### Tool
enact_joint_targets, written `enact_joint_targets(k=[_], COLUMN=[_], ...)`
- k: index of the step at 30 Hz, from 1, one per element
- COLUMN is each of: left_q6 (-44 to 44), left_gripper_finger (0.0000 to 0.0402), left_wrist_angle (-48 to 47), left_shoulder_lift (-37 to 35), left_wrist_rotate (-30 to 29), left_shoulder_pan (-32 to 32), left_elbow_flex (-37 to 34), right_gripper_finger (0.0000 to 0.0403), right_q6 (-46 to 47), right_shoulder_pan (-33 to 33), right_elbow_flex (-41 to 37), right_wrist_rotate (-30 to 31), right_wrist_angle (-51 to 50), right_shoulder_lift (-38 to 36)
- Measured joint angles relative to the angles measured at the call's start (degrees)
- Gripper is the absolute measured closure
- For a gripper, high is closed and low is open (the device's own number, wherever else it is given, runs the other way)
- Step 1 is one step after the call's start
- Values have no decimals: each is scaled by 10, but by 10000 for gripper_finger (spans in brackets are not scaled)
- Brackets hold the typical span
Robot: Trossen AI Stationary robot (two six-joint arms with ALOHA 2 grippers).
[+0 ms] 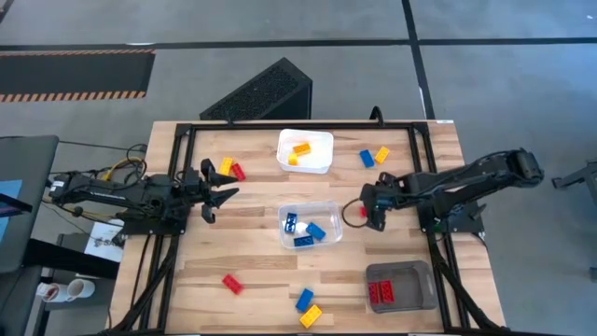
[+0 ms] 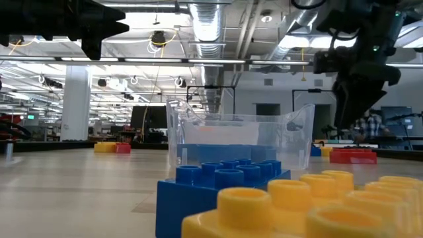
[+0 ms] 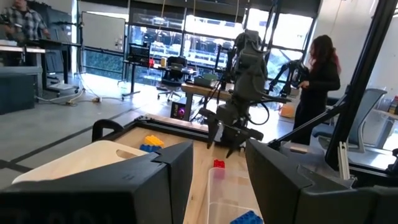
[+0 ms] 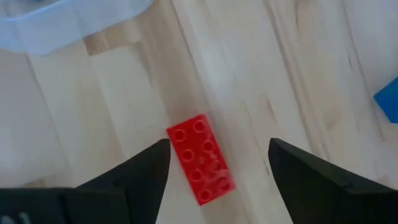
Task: Sort & place blocks by color
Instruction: Put the red game piece into the black bin
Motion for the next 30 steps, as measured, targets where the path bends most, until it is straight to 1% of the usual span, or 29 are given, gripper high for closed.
enact_joint_targets(k=[5, 11, 19, 25, 30], left_q6=[0, 5, 5, 5, 5], left_gripper_finger=[267, 267, 267, 267, 267], left_wrist_angle=[0, 8, 11, 11, 11], left_shoulder_lift=[16, 32, 32, 32, 32], left_wrist_rotate=[0, 0, 0, 0, 0], left_shoulder_pan=[0, 0, 0, 0, 0], left_elbow_flex=[0, 0, 0, 0, 0], right_gripper_finger=[110, 111, 111, 111, 113], right_q6=[-26, -49, -35, -35, -33], right_shoulder_pan=[-28, -21, -1, -1, -1], right_elbow_flex=[0, -5, -78, -108, -123], right_wrist_rotate=[-24, -27, -33, -32, -26], right_wrist_angle=[0, 2, 72, 106, 109], right_shoulder_lift=[0, 0, 1, 1, 1])
